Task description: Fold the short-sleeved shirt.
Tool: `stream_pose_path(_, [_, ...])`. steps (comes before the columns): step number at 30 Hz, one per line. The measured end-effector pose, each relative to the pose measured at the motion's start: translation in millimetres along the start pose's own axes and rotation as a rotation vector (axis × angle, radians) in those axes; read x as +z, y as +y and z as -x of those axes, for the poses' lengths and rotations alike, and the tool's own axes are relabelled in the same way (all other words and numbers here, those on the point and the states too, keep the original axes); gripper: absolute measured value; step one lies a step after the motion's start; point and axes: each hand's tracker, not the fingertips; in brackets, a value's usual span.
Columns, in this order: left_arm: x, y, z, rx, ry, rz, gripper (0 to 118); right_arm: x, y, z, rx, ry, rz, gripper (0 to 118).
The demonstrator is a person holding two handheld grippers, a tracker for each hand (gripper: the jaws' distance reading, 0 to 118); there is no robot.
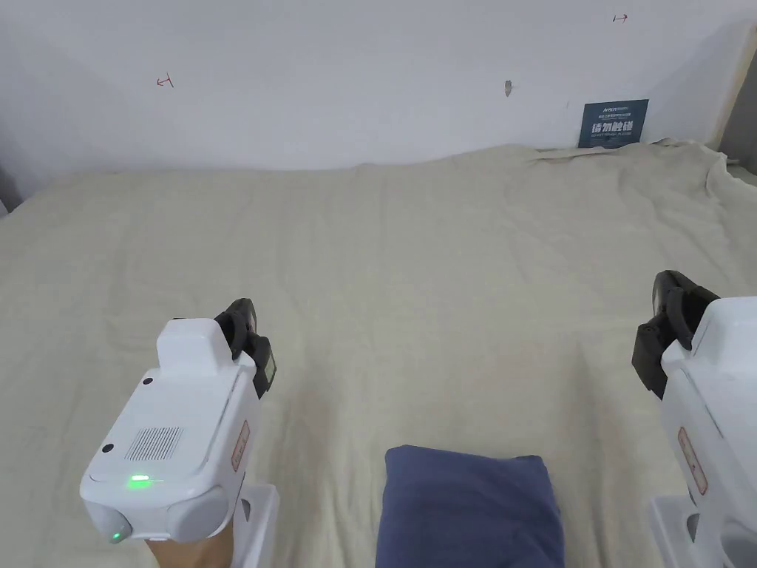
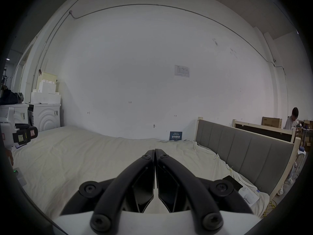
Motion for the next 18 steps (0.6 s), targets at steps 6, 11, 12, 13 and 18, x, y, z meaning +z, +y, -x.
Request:
stream_pose_path(6, [2, -4, -4, 0.005, -0.008, 0.017, 0, 2, -19, 12, -0.065, 0.018, 0.053, 0])
stream_pose_path(11, [5, -10, -2, 0.024, -0.02, 0.045, 0, 1, -68, 39, -0.099, 0.059, 0.176, 0])
stream_pose_path(12, [6, -12, -2, 0.026, -0.021, 0.05, 0, 1, -78, 44, -0.109, 0.062, 0.2, 0])
stream_pose_path(13, [6, -14, -1, 0.027, -0.024, 0.06, 0, 1, -91, 50, -0.108, 0.069, 0.221, 0])
stream_pose_path(18, [5, -27, 4, 0.052, -0.046, 0.125, 0, 2, -142, 76, -0.082, 0.092, 0.295, 0])
